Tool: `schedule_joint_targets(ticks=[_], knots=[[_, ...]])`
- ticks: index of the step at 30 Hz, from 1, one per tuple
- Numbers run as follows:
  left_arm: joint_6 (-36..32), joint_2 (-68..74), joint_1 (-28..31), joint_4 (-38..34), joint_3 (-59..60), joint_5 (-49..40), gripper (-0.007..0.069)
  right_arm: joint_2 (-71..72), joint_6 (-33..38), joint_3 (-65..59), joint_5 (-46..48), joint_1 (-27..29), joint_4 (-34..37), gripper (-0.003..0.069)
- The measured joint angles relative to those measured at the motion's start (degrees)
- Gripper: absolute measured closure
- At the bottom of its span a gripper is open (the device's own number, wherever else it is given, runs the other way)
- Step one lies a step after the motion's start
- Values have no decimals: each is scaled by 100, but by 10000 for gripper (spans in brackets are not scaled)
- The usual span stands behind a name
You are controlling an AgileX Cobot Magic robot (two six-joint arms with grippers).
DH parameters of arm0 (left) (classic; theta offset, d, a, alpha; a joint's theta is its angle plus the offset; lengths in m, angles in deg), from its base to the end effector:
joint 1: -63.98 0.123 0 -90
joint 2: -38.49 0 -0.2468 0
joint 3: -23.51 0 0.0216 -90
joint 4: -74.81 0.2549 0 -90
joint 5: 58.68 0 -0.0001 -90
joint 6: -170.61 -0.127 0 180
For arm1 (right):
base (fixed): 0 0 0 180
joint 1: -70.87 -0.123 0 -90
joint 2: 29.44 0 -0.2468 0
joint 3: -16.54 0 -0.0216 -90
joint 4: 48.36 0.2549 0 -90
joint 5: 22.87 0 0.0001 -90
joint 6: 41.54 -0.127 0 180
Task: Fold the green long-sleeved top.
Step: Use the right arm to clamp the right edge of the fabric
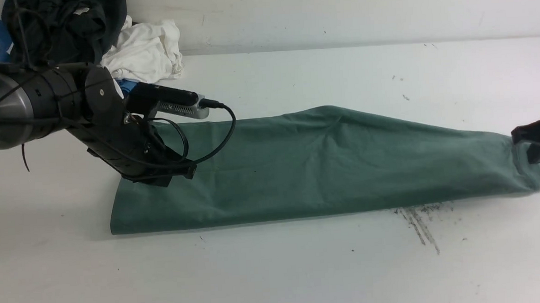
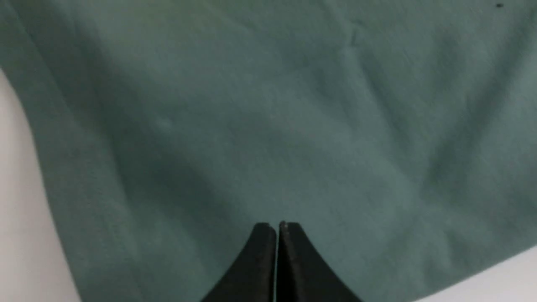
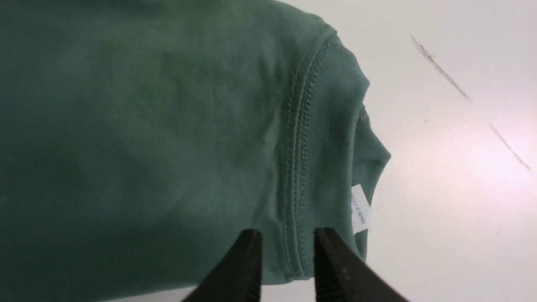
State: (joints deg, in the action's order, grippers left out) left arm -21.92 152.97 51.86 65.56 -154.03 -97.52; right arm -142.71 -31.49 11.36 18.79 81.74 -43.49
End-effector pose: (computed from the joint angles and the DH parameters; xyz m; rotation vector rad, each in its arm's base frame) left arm 0.3803 -0.0948 0.1364 0.4406 2.6784 -0.1721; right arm 0.3698 -0.0637 0.1281 0.0947 2.7867 0.0040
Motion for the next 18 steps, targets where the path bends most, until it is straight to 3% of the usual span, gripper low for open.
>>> schedule_joint_targets(ticks=[1,2,4,6,9,14,18], knots=[[0,0,0,10,-27,-18,632,-7,-10,9,0,14,0,384],[20,-30,0,58,-166,-268,632,-96,-113,36,-53,149,12,295],[20,-96,0,72,-297,-511,632,-183,-170,51,-74,222,31,232],[-5,-451,0,72,-437,-936,632,-551,-209,163,-84,368,182,116],[-26,-1076,0,45,-472,-1217,632,-944,-221,351,-84,396,477,59],[-201,-2324,0,-111,-480,-1300,632,-1319,-207,740,-53,396,1037,64],[-255,-3446,0,-60,-295,-1342,632,-1409,-200,861,-53,396,1196,216]])
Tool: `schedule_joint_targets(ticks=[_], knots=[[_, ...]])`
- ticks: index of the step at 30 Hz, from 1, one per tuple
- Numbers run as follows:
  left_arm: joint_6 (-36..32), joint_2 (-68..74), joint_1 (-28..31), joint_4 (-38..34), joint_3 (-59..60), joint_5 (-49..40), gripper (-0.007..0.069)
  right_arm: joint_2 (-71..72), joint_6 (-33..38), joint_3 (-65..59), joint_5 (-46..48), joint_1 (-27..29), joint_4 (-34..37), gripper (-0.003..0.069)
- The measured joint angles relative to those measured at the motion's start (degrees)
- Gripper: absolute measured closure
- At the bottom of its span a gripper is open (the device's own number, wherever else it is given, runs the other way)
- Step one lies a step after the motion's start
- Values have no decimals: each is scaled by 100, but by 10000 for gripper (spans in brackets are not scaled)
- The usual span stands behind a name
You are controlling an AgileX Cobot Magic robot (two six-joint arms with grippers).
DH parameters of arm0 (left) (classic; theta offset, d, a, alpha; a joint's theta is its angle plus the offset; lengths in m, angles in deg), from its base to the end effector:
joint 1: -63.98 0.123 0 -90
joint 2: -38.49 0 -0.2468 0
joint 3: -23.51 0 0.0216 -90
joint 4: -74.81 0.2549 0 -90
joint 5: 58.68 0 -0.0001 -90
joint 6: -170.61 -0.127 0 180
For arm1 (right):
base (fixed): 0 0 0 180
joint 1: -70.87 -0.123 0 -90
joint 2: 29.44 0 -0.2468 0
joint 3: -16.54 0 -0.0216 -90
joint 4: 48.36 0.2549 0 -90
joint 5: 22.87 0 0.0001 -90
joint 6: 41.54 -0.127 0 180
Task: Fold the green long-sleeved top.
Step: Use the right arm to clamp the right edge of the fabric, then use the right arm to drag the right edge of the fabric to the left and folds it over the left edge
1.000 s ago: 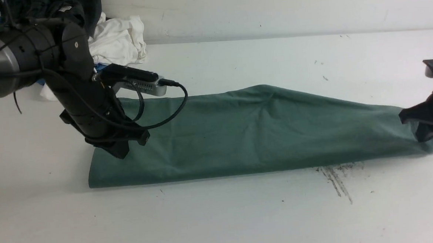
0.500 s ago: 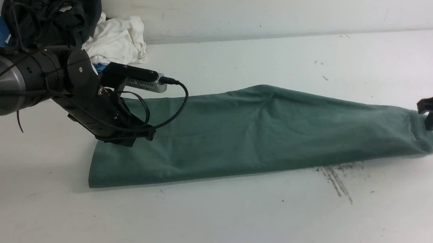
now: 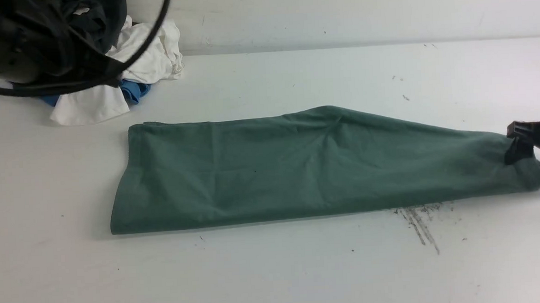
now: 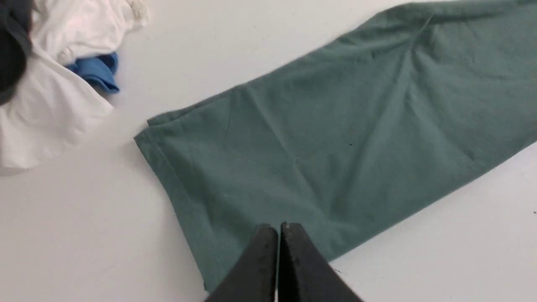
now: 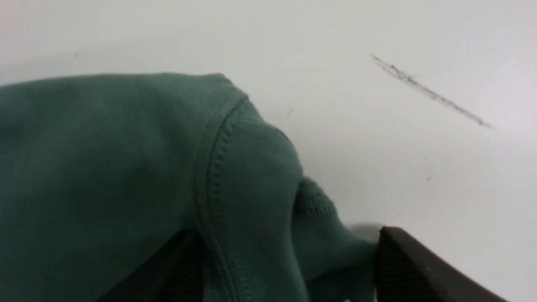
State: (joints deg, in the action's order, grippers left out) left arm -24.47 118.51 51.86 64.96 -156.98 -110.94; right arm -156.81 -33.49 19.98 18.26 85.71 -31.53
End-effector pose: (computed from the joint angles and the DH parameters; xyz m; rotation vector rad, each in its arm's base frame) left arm 0.2881 -0.0794 0.3504 0.4892 2.2389 -0.1836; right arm 0.4006 -0.0811 0.0750 0.4450 2.7999 0.2361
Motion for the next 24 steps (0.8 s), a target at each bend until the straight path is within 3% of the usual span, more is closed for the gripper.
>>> schedule_joint_targets(ticks=[2,5,8,12,17,21,24], knots=[[0,-223,0,72,162,-7,632,-7,37,0,14,0,5,296],[5,-773,0,404,723,-51,632,-7,283,0,179,0,65,519],[81,-1109,0,774,1301,-118,632,78,456,22,376,5,-13,598],[300,-1371,0,1150,1894,-194,632,363,471,160,662,51,-398,597],[882,-1477,0,1315,2821,-327,632,1170,-142,1103,1148,238,-1284,597],[1007,-1477,0,1326,3156,-68,632,1495,-287,1791,1597,17,-1154,597],[1024,-1477,0,1326,3198,329,632,1585,-294,2199,1807,-573,-534,597]])
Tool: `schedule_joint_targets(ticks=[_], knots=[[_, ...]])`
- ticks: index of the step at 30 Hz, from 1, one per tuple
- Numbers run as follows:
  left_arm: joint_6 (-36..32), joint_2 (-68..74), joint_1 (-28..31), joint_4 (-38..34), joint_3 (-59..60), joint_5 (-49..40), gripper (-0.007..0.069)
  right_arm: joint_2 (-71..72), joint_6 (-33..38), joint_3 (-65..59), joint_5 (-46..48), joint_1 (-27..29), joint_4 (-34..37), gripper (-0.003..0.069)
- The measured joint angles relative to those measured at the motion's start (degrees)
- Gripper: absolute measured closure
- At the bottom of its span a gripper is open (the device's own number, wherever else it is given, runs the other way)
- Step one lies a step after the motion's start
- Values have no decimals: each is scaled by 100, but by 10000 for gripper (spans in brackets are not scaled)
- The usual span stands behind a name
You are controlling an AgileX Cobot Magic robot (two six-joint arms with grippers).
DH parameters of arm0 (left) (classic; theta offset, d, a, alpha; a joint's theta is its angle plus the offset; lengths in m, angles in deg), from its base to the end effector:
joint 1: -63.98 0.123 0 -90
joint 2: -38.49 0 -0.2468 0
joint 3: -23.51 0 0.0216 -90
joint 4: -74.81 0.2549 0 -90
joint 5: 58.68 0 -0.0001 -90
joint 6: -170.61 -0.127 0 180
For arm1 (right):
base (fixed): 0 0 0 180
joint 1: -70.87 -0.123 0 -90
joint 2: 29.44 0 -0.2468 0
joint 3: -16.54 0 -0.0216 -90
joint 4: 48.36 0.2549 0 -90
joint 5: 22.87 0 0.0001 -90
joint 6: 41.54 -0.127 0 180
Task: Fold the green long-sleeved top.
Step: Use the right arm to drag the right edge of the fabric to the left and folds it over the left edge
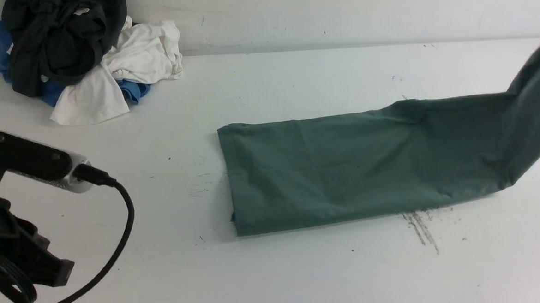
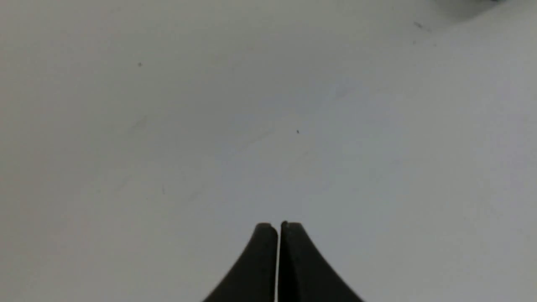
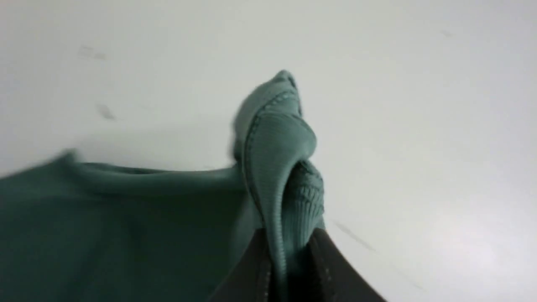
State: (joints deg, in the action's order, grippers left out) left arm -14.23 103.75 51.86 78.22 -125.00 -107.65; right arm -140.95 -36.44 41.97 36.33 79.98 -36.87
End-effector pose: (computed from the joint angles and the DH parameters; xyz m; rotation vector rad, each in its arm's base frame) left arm 0.2201 -0.0414 0.2338 0.4064 2.5084 0.0225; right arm 0.4136 -0.0443 0.2893 0.1494 2.5088 0.1585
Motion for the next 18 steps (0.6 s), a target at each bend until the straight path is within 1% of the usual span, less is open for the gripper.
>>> schedule_joint_targets(ticks=[2,4,6,7,8,9,14,16,17,18], knots=[[0,0,0,-6,0,185,632,8,63,74,-17,-453,448,597],[1,0,0,-38,0,303,632,-11,185,79,-179,-1035,963,597],[1,0,0,-113,0,325,632,-130,336,67,-524,-1779,1513,597],[5,0,0,-162,0,325,632,-226,377,67,-709,-2102,1698,597],[5,0,0,-189,0,325,632,-271,383,67,-786,-2225,1757,597],[5,0,0,-241,0,325,632,-460,409,67,-1030,-2683,1919,597],[5,0,0,-284,0,257,632,-1293,414,45,-1454,-3695,2031,597],[5,0,0,-284,0,257,632,-1618,414,39,-1655,-4010,2005,597],[5,0,0,-284,0,257,632,-1646,414,39,-1678,-4037,2004,597],[5,0,0,-284,0,257,632,-1860,414,39,-1876,-4208,1934,597]])
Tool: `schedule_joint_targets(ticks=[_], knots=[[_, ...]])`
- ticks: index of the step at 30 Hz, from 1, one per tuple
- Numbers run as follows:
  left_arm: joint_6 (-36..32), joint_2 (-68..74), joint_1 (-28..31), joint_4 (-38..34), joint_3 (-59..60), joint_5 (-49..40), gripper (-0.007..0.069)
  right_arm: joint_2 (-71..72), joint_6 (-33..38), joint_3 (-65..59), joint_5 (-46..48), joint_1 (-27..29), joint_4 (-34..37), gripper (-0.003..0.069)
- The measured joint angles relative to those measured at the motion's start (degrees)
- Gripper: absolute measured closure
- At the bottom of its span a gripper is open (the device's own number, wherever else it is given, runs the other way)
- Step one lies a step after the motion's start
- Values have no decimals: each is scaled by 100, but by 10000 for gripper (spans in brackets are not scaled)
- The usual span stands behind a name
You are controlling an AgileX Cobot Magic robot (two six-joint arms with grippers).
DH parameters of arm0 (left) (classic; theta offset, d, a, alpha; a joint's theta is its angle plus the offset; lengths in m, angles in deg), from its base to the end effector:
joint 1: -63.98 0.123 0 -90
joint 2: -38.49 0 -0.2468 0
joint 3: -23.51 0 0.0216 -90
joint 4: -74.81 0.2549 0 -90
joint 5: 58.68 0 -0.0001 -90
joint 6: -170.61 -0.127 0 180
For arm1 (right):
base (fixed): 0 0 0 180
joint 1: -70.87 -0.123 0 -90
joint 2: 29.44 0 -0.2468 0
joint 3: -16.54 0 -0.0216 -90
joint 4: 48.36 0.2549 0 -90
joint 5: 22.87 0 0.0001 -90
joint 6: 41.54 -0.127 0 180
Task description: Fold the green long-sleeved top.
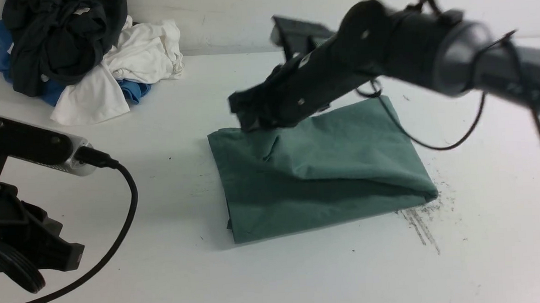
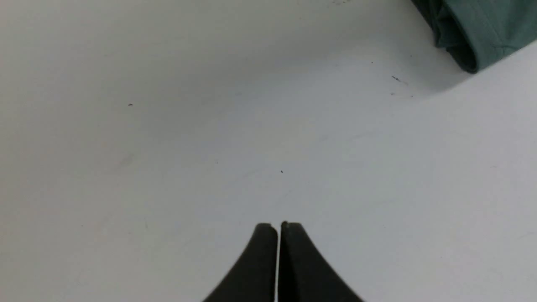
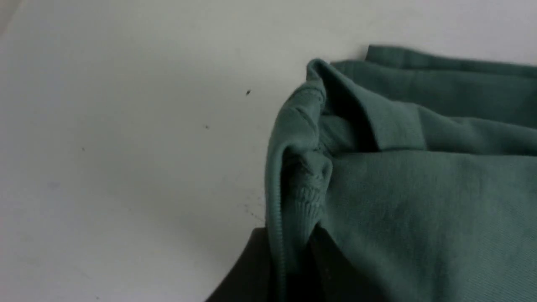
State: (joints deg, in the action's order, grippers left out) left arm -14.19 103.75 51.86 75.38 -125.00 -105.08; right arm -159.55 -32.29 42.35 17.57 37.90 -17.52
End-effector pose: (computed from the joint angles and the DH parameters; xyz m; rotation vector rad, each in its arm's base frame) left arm 0.2236 -0.0471 0.2370 0.3731 2.4708 -0.0413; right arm 0.3859 0.3007 0.1773 -0.5467 2.4851 0.7689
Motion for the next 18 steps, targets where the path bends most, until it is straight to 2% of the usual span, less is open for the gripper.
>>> schedule_joint_targets(ticks=[4,9,10,15,18], knots=[[0,0,0,-13,0,0,632,-284,0,0,-175,-125,-53,597],[0,0,0,-13,0,5,632,-421,42,17,-188,-125,19,540],[0,0,0,-13,0,10,632,-421,108,84,-158,-125,52,483],[0,0,0,-13,0,10,632,-282,442,544,301,-125,-84,325],[0,0,0,-13,0,10,632,-166,716,807,704,-125,-355,297]])
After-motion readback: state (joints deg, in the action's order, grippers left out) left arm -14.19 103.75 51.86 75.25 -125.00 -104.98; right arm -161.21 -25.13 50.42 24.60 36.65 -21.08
